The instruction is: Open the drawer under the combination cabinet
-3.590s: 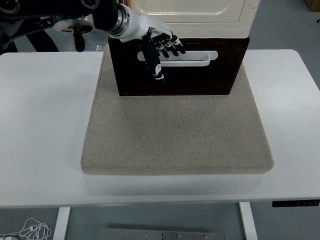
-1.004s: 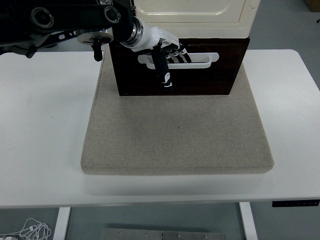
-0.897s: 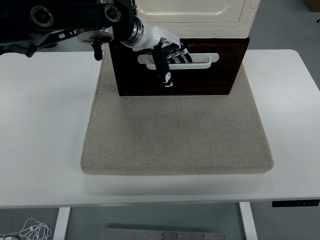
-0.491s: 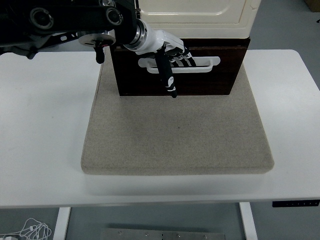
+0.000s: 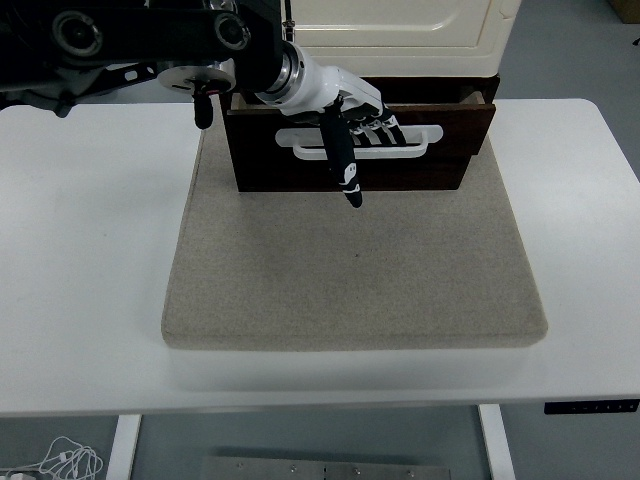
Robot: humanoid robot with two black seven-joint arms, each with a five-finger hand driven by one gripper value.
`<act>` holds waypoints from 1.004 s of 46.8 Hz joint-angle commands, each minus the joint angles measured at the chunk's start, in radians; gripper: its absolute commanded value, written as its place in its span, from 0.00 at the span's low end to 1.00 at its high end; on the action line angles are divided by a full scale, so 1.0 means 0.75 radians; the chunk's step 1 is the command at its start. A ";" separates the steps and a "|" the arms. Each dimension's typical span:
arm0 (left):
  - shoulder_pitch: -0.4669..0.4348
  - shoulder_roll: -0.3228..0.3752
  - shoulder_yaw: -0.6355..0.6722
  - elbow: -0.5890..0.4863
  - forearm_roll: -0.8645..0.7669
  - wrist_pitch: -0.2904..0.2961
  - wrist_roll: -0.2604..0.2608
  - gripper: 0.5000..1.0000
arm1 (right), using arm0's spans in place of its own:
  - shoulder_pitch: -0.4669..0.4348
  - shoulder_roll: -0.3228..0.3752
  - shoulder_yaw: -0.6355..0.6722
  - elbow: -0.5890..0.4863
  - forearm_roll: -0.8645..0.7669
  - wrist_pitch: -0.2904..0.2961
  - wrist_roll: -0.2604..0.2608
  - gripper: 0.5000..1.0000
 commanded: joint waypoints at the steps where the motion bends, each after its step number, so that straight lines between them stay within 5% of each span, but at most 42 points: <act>1: 0.001 0.003 -0.001 -0.006 0.000 -0.013 0.001 1.00 | 0.000 0.000 0.000 0.000 0.000 0.000 0.000 0.85; 47: -0.038 0.027 -0.024 -0.049 0.000 -0.135 0.003 1.00 | 0.000 0.000 0.000 0.000 0.000 0.000 0.000 0.85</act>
